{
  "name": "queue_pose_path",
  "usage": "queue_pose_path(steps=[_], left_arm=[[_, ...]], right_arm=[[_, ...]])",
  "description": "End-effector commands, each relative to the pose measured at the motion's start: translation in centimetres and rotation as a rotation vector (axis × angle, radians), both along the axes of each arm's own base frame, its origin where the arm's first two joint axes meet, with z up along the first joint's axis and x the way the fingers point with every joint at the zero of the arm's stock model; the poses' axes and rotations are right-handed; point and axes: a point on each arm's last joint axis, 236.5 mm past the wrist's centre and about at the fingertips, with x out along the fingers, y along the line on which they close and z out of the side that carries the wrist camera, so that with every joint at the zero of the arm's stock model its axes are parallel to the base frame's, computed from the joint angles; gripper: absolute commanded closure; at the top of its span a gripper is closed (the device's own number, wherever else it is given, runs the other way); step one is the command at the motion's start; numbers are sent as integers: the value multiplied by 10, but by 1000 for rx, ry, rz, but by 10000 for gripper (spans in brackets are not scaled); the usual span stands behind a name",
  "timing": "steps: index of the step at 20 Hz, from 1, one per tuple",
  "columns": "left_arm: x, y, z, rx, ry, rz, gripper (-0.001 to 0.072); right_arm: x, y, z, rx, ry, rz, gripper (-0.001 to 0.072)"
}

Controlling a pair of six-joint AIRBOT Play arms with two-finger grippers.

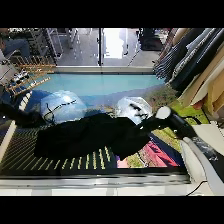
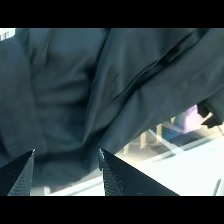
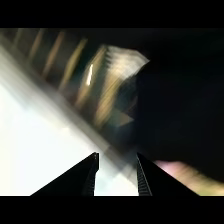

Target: Fold the clothes and pants, and hang the long-sleeved shirts on hangers.

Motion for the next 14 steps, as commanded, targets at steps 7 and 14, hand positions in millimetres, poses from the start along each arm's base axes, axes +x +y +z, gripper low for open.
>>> queue_pose_path(steps=[7,14], left_arm=[[-108,-48,-102,-92,138,264,187],[-41,-31,-108,-35,-56,539,127]], right_arm=[[91,-88,-6,-27,-162,-402,188],[75,-83,-34,-53,-95,-291,114]])
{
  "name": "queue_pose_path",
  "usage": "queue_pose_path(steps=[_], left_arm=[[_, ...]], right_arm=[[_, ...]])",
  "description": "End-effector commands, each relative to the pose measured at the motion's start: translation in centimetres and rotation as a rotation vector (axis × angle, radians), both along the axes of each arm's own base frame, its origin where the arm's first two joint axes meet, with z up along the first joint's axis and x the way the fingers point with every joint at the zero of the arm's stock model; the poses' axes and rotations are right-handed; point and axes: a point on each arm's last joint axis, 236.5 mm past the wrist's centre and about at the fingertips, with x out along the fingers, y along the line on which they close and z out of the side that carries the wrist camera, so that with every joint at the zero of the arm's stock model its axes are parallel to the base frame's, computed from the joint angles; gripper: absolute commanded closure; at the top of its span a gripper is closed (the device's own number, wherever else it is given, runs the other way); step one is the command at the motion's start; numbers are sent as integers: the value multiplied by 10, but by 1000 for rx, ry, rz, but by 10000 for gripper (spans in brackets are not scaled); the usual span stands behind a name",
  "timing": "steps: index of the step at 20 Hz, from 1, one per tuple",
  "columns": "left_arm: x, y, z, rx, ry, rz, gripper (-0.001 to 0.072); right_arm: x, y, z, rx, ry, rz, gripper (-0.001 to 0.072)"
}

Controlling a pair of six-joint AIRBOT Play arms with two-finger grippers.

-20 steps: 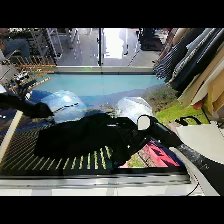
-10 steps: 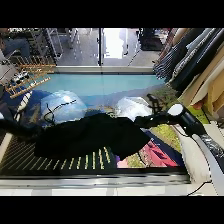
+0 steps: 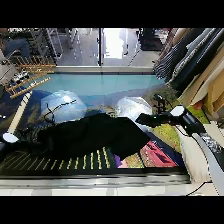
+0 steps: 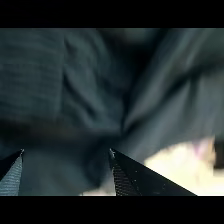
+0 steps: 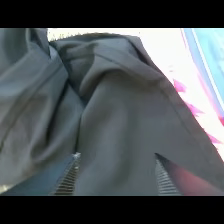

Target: Fold the clothes and pants, and hang the long-sleeved shirts on hangers.

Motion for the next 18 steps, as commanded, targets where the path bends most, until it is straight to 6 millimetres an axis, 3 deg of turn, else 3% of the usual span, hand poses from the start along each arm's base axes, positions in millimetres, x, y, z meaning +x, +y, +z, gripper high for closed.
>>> queue_pose_path(steps=[1,2,3,7,12,13,14,18], left_arm=[[37,15,1,39,-103,188,128],[41,18,2,45,-115,207,128],[43,20,0,44,-113,232,128],[40,19,-12,32,-67,246,131],[46,25,-17,31,-61,311,136],[48,27,-17,28,-61,338,208],[50,28,-17,30,-68,349,337],[51,29,-16,34,-74,351,611]], right_arm=[[-12,1,-11,-27,21,90,99],[-15,-4,-16,-53,31,101,59],[-16,-11,-22,-95,37,110,65],[-28,-67,-41,-258,118,70,74],[-67,-82,-54,-263,216,219,89],[-71,-82,-58,-263,223,238,95],[-74,-81,-63,-260,239,242,113],[-77,-75,-86,-228,272,272,146]])
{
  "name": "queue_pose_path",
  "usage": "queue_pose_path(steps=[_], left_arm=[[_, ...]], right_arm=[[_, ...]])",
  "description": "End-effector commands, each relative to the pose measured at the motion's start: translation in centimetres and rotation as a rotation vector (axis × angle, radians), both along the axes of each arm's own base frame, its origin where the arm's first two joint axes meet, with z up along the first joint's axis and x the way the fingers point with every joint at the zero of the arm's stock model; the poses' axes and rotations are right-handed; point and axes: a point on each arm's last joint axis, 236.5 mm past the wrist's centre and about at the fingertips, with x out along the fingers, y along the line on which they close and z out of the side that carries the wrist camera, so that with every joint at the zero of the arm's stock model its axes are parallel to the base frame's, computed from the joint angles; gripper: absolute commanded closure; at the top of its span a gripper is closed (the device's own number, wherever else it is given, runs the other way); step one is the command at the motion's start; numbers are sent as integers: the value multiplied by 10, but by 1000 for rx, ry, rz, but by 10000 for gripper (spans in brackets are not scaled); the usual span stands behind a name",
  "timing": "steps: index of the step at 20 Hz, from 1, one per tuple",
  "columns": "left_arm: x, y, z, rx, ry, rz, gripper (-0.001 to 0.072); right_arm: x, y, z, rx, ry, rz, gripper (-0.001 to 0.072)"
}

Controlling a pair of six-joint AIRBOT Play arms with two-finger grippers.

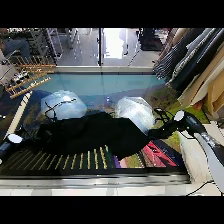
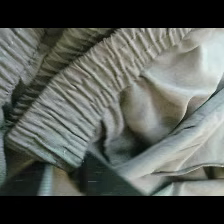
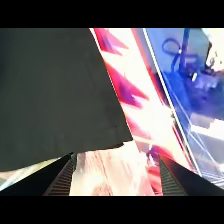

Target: Fold the clothes and pants, and hang the long-sleeved shirts on hangers.

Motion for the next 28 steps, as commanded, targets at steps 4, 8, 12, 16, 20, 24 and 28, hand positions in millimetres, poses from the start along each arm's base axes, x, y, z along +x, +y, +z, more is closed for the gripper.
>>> queue_pose_path(steps=[4,8,12,16,20,24,28], left_arm=[[2,2,0,5,-7,15,693],[6,3,4,6,-22,9,693],[30,4,29,1,-99,7,693],[61,13,67,26,-201,-4,693],[111,49,153,56,-406,63,693],[141,114,279,177,-663,146,695],[137,170,347,267,-784,237,696]], right_arm=[[10,17,-24,90,-3,-3,285],[12,32,-22,143,-4,0,495],[15,37,-23,139,-14,2,698],[35,28,-7,101,-81,12,703],[122,-24,108,-94,-392,9,703],[168,-36,318,-73,-843,-18,702],[99,11,309,77,-649,165,700]])
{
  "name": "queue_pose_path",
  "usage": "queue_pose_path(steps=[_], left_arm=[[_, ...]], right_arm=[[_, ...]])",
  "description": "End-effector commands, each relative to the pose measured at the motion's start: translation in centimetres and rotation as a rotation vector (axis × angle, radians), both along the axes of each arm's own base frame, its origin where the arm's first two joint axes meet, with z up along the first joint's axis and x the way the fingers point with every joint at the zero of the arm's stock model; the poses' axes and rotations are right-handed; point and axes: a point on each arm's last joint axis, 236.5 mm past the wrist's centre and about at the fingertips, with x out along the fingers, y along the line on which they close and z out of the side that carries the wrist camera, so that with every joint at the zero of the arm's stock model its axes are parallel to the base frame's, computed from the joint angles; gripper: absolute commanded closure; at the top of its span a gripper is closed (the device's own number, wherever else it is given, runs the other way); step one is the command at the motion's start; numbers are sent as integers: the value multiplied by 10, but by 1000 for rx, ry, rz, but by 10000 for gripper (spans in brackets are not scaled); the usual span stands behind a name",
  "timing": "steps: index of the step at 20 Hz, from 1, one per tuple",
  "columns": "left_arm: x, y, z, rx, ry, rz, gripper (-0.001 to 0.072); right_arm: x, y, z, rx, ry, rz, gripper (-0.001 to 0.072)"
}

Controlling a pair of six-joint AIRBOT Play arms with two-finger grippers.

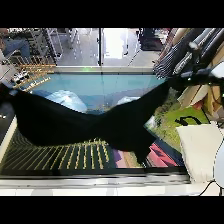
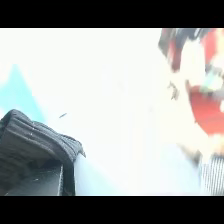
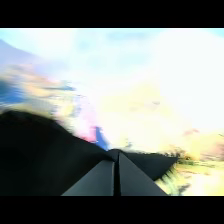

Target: Fold the clothes and pants, and hang the long-sleeved shirts on hangers.

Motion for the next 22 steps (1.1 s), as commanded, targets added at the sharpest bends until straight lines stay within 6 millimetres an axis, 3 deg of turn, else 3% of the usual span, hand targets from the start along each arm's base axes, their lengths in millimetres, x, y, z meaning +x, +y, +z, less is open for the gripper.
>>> queue_pose_path(steps=[1,4,7,10,13,16,18,20,21,22], left_arm=[[-5,45,55,55,-102,85,696],[-15,66,53,56,-92,124,695],[-23,82,51,55,-85,154,695],[-23,76,47,47,-67,135,694],[-14,57,55,27,-103,85,694],[6,23,73,0,-200,0,695],[35,-8,53,15,-187,-56,696],[73,-22,12,47,-155,-50,692],[87,-21,-12,87,-130,-44,560],[93,-21,-41,114,-75,-69,159]], right_arm=[[-52,23,-7,35,141,125,701],[-45,-13,-50,-37,213,-27,701],[-34,-36,-41,-111,146,-102,701],[-35,-37,-24,-119,94,-112,701],[-39,-37,-19,-126,84,-110,701],[-35,-38,-14,-126,58,-119,701],[-28,-39,-9,-119,23,-130,701],[-26,-39,-7,-119,11,-135,701],[-26,-39,-8,-119,14,-134,700],[-28,-39,-9,-120,23,-131,700]])
